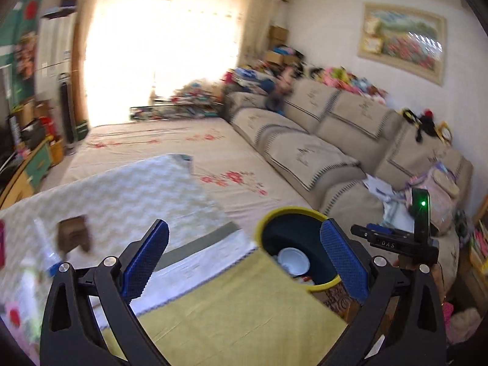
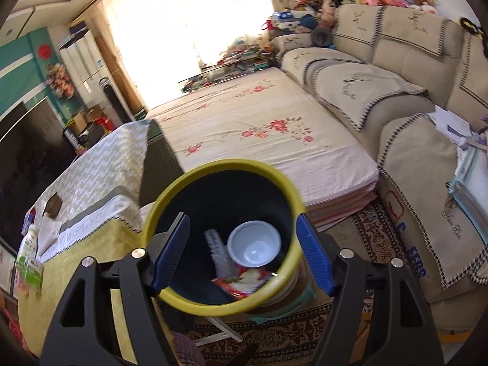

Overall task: Collect trash
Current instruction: 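Carry the snack bag over the bin and open the left tool, then reach the right tool to the clear green-lidded jar and grasp it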

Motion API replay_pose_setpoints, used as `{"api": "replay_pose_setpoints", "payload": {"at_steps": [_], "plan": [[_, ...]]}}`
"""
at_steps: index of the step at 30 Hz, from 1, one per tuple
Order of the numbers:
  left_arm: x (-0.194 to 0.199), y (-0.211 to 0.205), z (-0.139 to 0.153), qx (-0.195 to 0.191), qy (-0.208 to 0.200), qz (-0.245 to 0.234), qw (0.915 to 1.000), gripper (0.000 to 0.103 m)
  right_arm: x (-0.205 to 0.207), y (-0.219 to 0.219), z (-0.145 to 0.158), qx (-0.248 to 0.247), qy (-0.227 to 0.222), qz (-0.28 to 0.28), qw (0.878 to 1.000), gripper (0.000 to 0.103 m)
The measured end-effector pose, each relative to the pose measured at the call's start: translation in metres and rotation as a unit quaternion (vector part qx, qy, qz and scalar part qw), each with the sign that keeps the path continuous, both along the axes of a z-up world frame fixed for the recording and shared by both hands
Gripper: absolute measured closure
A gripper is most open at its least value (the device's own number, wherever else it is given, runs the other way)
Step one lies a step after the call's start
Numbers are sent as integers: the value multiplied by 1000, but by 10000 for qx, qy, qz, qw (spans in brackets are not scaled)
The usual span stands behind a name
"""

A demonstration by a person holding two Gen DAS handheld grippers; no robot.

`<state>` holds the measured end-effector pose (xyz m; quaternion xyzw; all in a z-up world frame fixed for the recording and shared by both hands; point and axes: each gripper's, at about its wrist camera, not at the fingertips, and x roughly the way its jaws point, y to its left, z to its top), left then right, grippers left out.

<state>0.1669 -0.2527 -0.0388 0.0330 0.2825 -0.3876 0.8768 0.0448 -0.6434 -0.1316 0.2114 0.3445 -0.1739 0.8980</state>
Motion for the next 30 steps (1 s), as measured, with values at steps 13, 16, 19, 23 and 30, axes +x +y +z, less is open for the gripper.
{"api": "replay_pose_setpoints", "payload": {"at_steps": [13, 16, 19, 23, 30], "plan": [[-39, 225, 2, -342, -147, 2345, 9714, 5, 83, 183, 15, -36, -30, 2658, 9640, 35], [-45, 258, -3, -396, -121, 2590, 9650, 5, 96, 233, 19, -43, -57, 3336, 9427, 34], [-52, 274, -10, -399, -124, 2762, 9602, 5, 106, 279, 21, -70, 21, 3834, 9235, 34], [-59, 291, -13, -431, -180, 2894, 9561, 5, 109, 327, 20, 71, 66, 4121, 9111, 32], [-63, 299, -20, -529, -68, 2849, 9571, 5, 117, 398, 7, -232, 210, 4177, 9081, 31]]}}
